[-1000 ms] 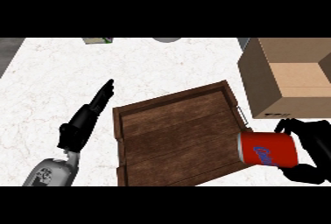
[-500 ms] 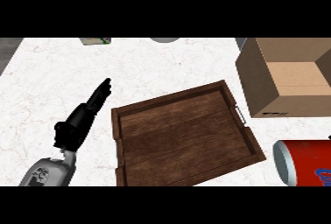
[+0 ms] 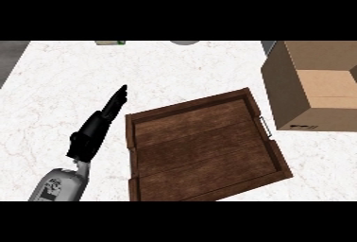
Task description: Pick the can from the tray and place it in the cardboard box
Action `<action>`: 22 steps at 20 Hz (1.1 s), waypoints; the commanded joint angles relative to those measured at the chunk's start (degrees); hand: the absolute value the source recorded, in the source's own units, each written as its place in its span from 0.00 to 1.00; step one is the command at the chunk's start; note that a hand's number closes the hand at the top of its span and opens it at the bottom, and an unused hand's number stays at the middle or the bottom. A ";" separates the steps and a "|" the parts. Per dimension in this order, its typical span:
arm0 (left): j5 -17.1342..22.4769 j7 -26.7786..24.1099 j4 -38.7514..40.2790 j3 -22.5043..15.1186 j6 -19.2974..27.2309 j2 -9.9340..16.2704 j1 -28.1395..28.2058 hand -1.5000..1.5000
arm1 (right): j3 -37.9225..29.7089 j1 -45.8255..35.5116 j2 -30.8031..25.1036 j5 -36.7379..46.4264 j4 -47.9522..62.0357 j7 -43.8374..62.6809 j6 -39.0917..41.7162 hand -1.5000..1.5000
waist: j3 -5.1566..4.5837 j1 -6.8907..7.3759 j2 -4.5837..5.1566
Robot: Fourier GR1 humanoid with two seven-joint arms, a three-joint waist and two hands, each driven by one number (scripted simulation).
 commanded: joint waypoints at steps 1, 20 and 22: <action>-1.64 2.54 -2.41 -1.20 0.06 -1.77 -0.32 0.50 | -7.20 -0.76 2.80 -0.77 0.03 2.91 6.62 1.00 | 0.02 1.16 0.17; -2.40 1.73 -0.83 3.00 -5.02 -3.15 -1.25 0.50 | 15.38 -42.07 3.84 12.34 35.33 4.38 9.32 1.00 | 0.03 3.08 0.55; -5.39 -0.97 0.89 0.01 -2.50 -5.66 0.37 0.50 | 19.14 -45.24 5.04 17.07 42.13 0.66 7.18 1.00 | 0.04 3.93 0.80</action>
